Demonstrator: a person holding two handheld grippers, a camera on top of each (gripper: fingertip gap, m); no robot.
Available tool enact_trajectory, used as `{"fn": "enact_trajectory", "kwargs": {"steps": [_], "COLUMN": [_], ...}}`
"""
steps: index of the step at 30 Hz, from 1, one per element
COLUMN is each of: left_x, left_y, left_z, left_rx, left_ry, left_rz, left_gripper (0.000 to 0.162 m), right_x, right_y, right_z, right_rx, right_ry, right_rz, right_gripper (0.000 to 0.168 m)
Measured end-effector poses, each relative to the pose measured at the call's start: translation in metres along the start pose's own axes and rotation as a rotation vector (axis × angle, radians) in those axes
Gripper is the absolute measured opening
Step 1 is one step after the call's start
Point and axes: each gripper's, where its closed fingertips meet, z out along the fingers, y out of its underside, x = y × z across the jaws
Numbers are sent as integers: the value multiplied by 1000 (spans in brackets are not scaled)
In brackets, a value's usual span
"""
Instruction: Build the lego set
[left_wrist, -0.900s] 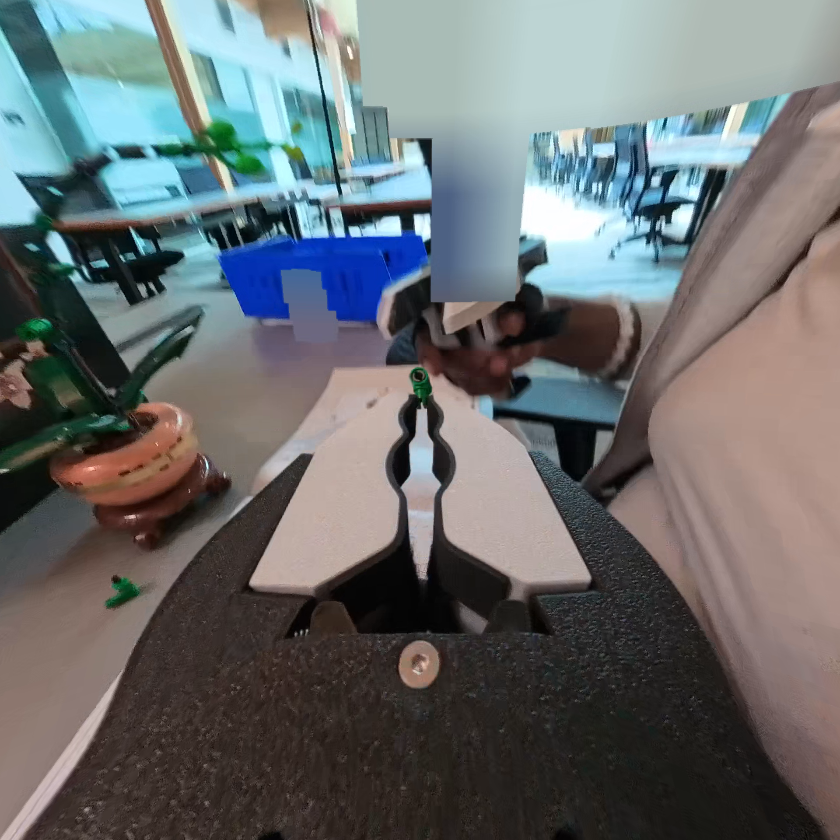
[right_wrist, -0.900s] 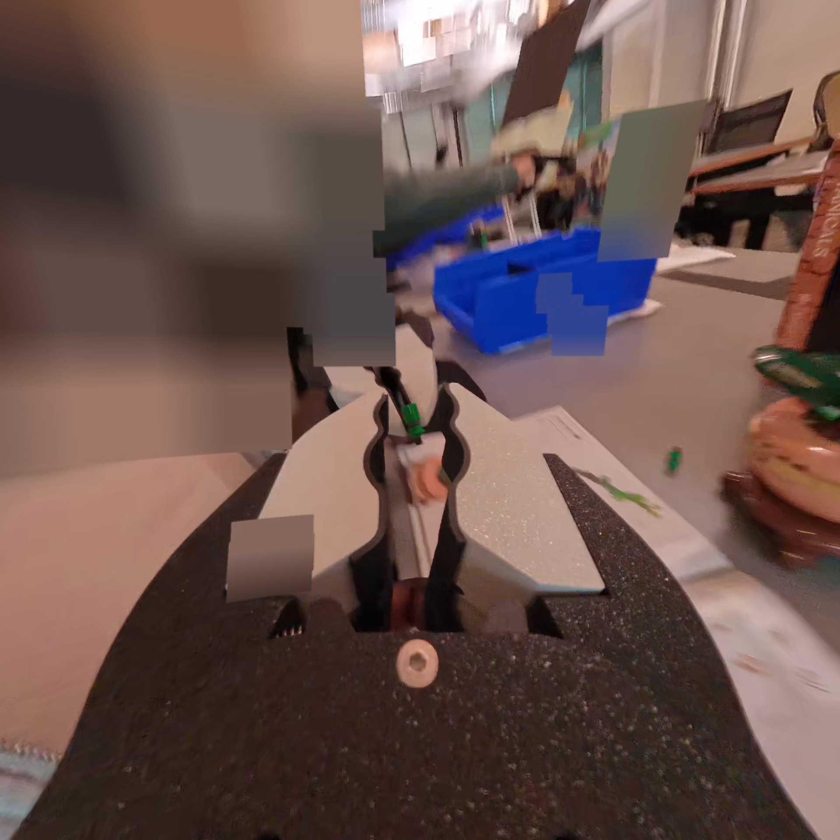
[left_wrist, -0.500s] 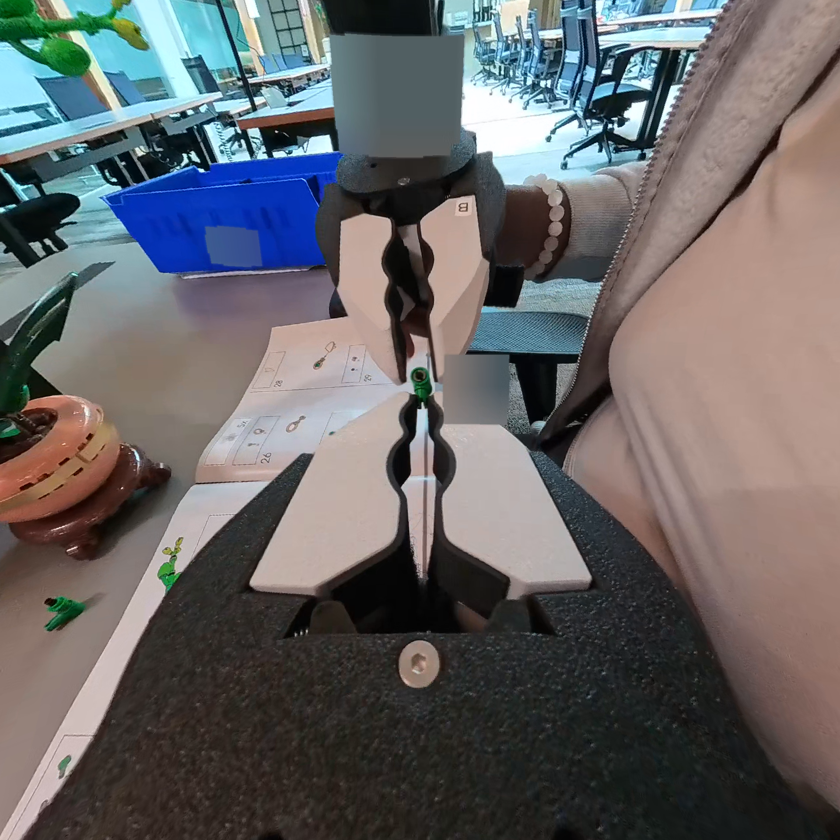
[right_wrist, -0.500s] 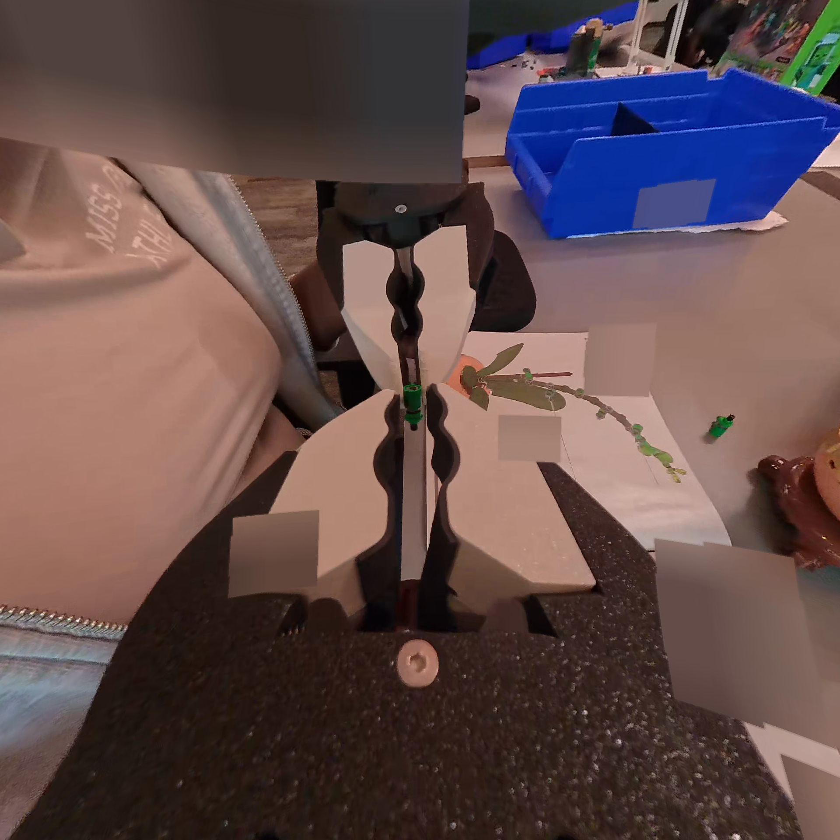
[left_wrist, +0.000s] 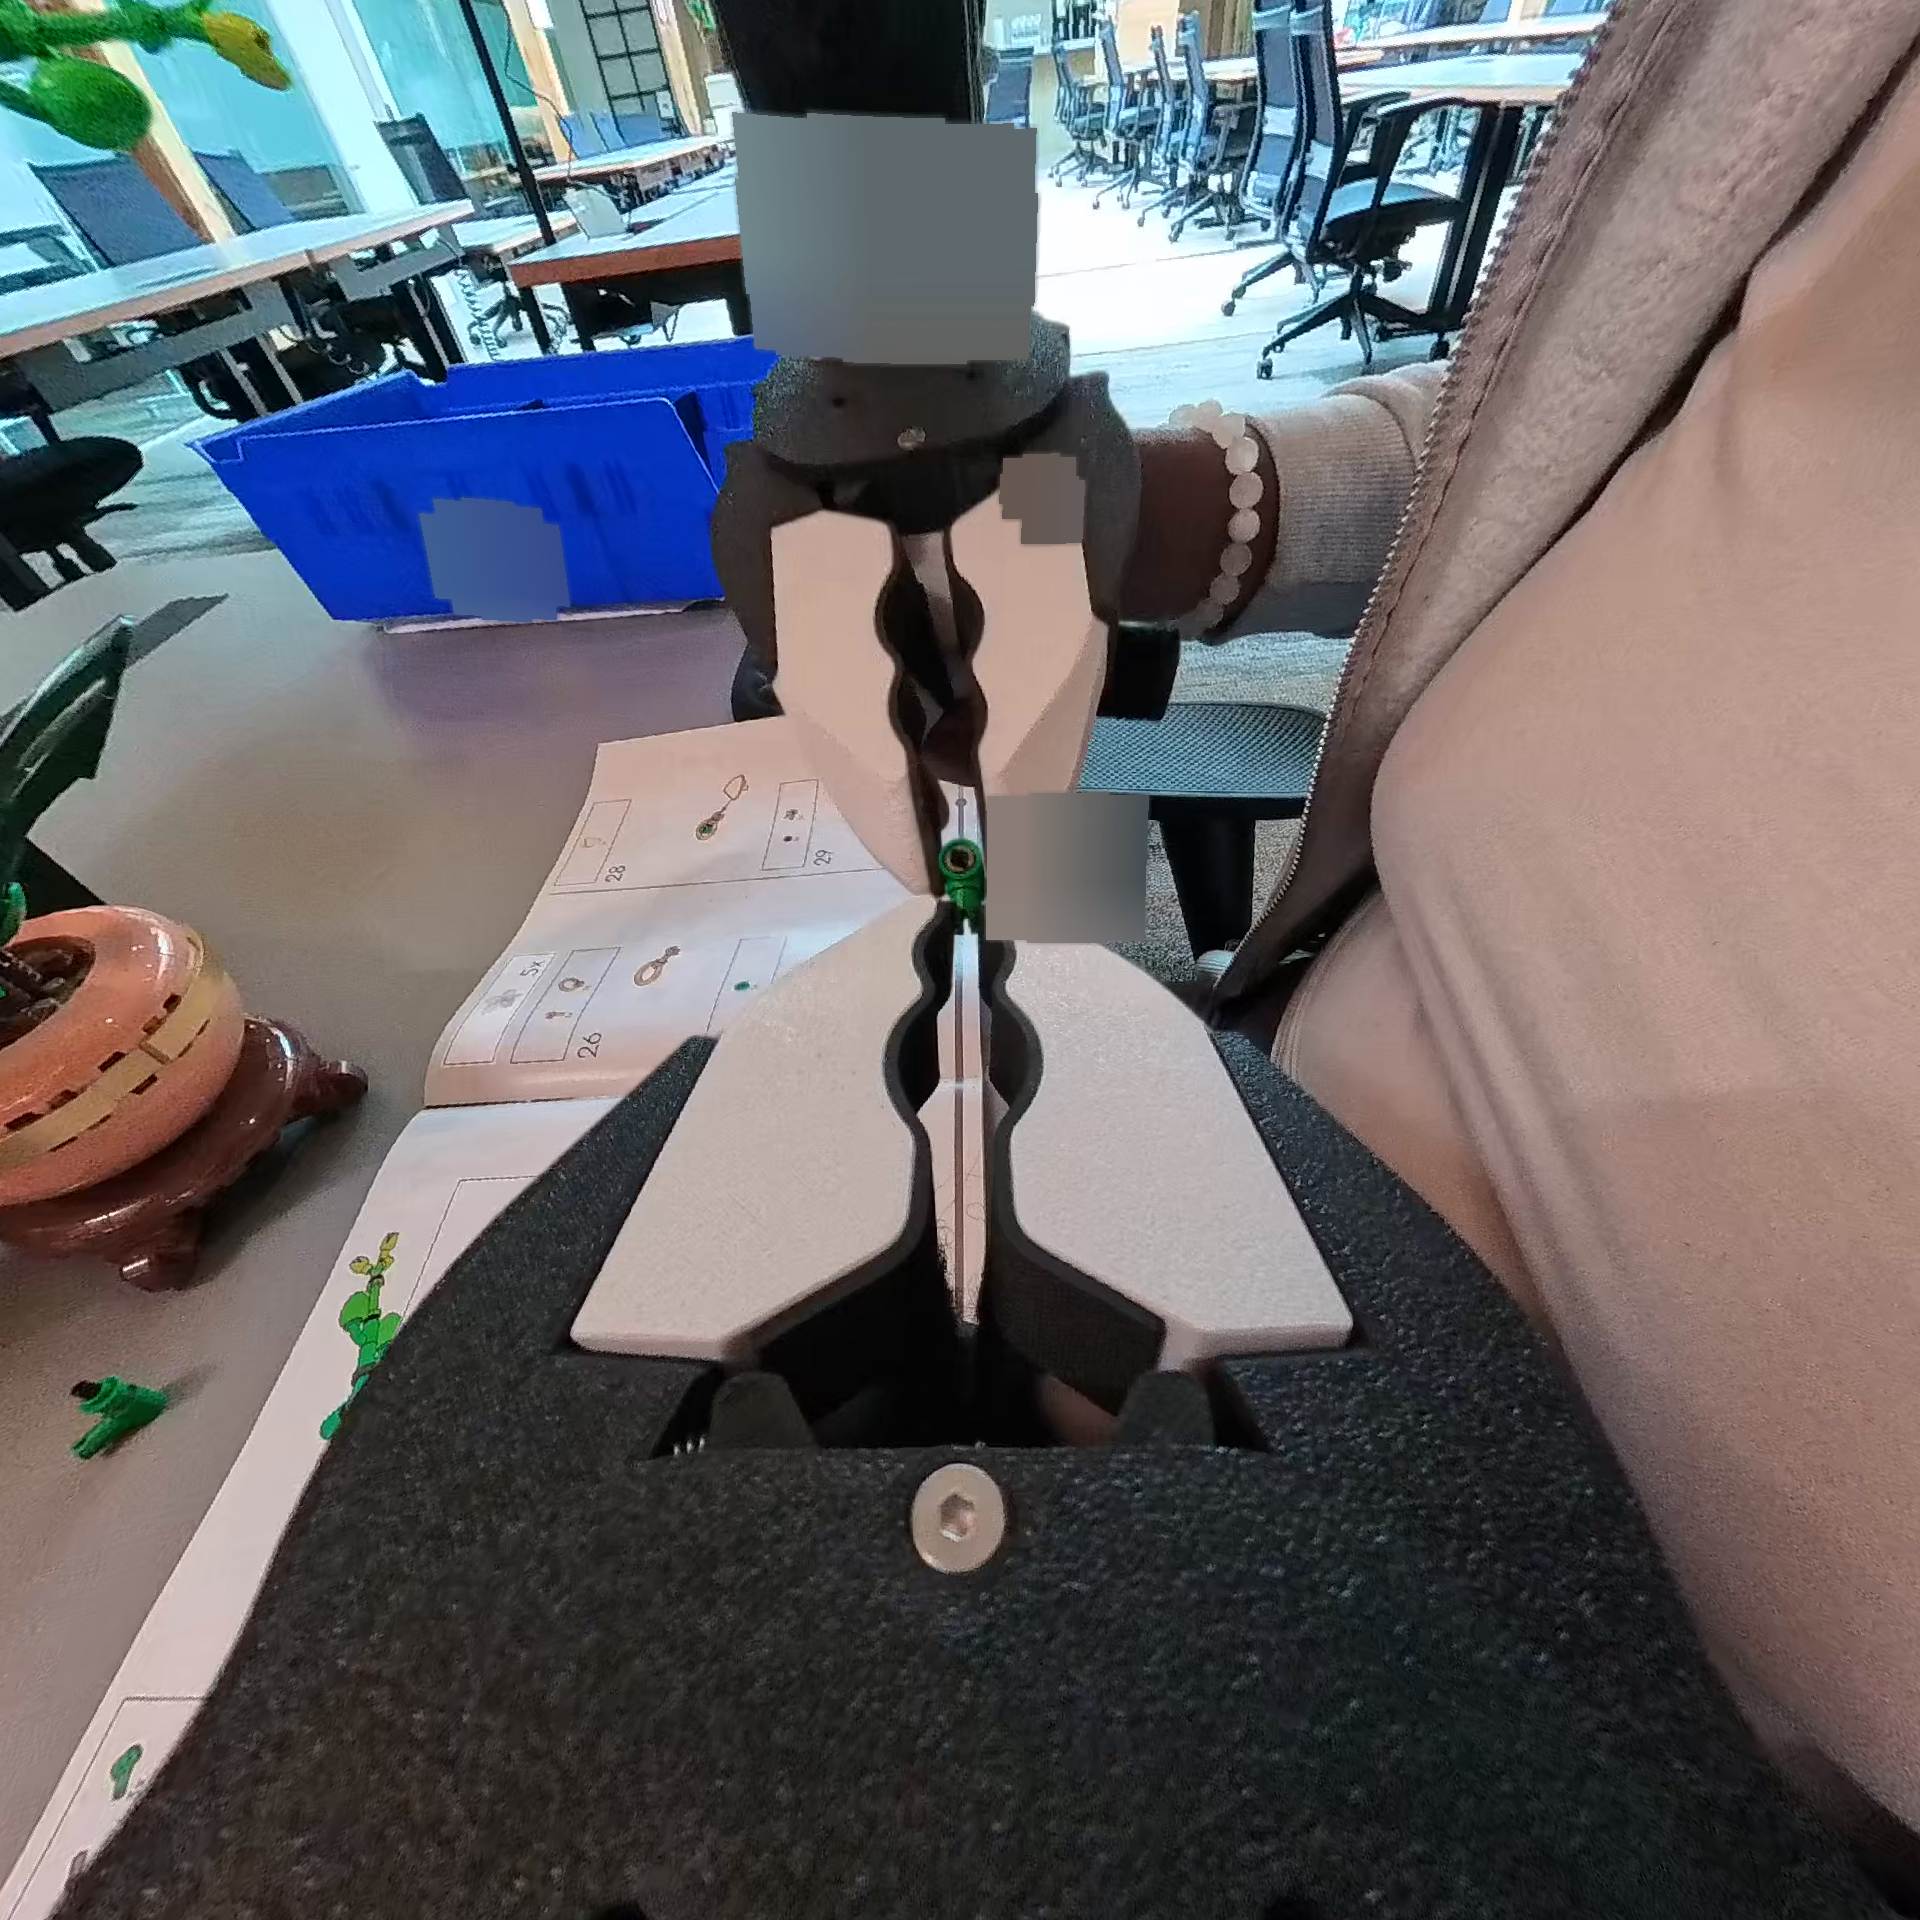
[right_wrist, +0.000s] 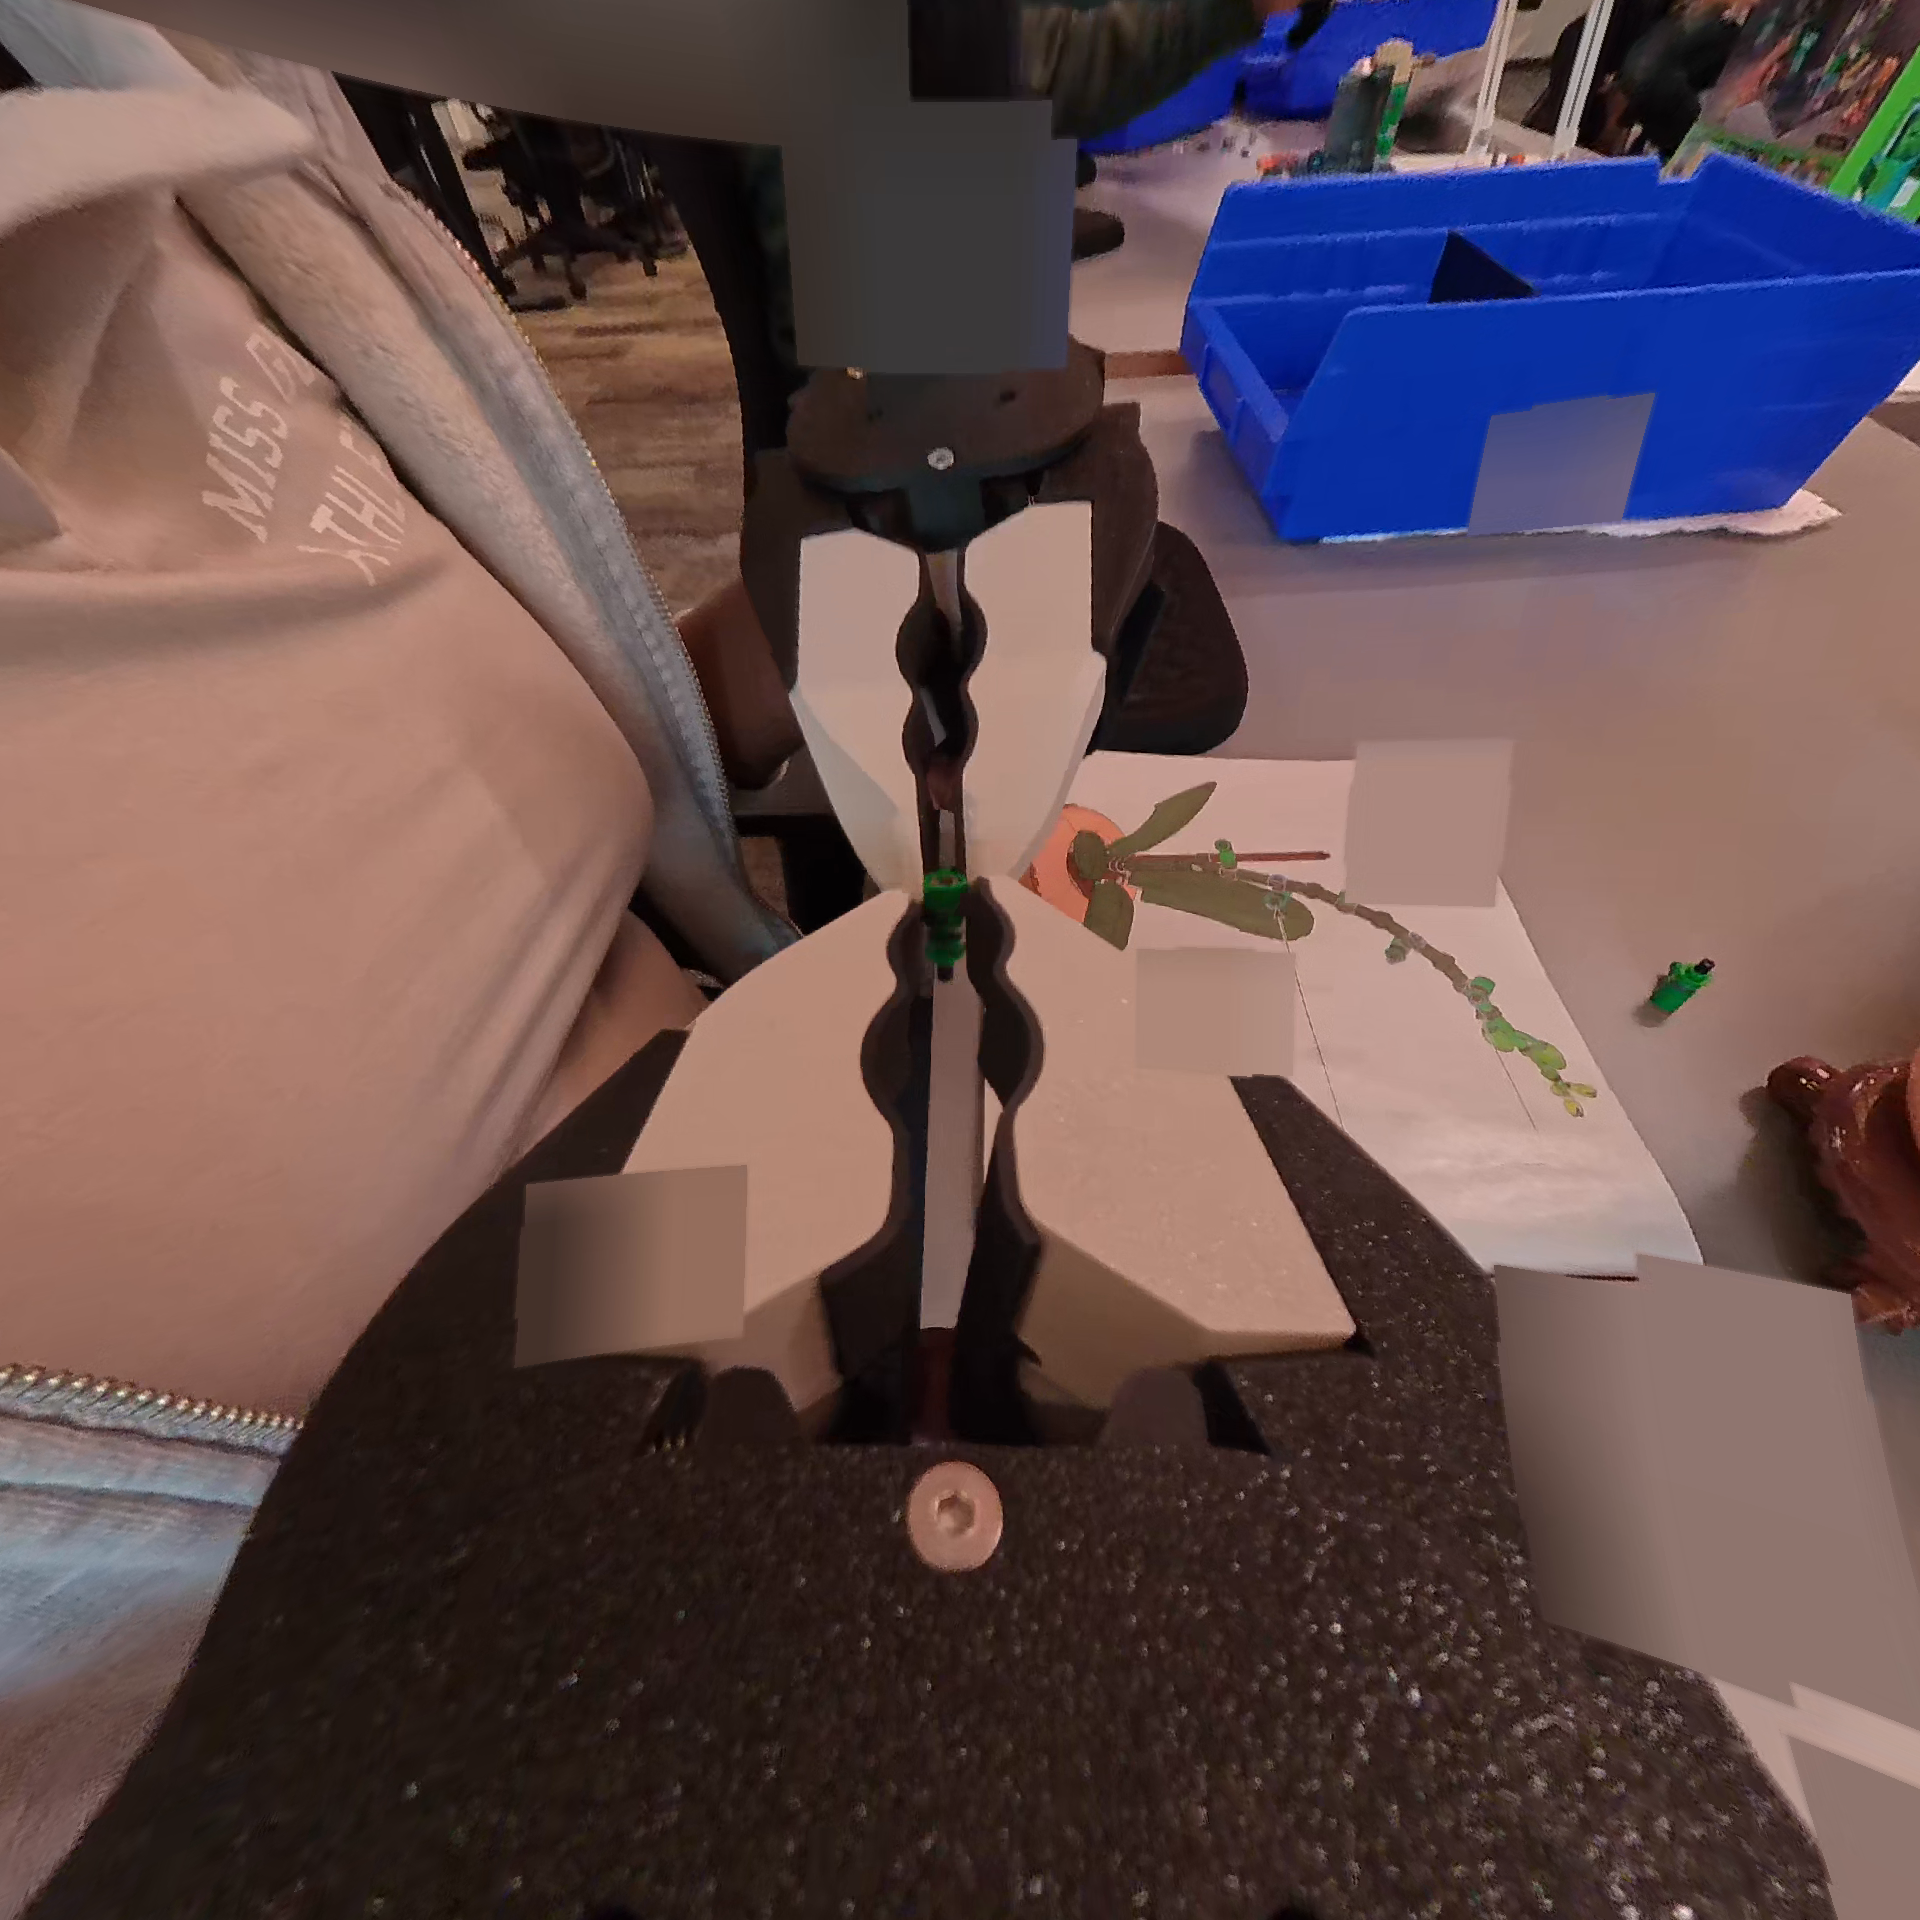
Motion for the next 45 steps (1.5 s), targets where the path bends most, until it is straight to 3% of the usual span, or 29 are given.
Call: {"fn": "enact_trajectory", "kwargs": {"steps": [8,11,15,24,28,30,37,45], "left_x": [-1,-4,-12,-66,-89,-101,-137,-164], "left_y": [3,-2,-8,-28,-49,-63,-106,-109], "left_z": [2,1,-4,-36,-43,-39,-1,22], "left_rx": [-15,17,64,200,218,222,273,235], "left_ry": [-2,-21,-68,-344,-406,-427,-375,-389], "left_rz": [5,0,-10,-20,37,75,28,20], "left_gripper": [3,4,17,23,15,3,0,0], "right_x": [2,4,4,42,79,97,144,159], "right_y": [3,-1,-10,-47,-66,-77,-102,-95], "right_z": [0,-2,-15,-112,-149,-156,-140,-113], "right_rx": [-12,51,158,311,327,331,343,385], "right_ry": [13,19,13,116,124,91,-106,-266], "right_rz": [0,25,74,41,-8,-43,-85,-34], "right_gripper": [7,6,6,7,7,7,7,7]}}
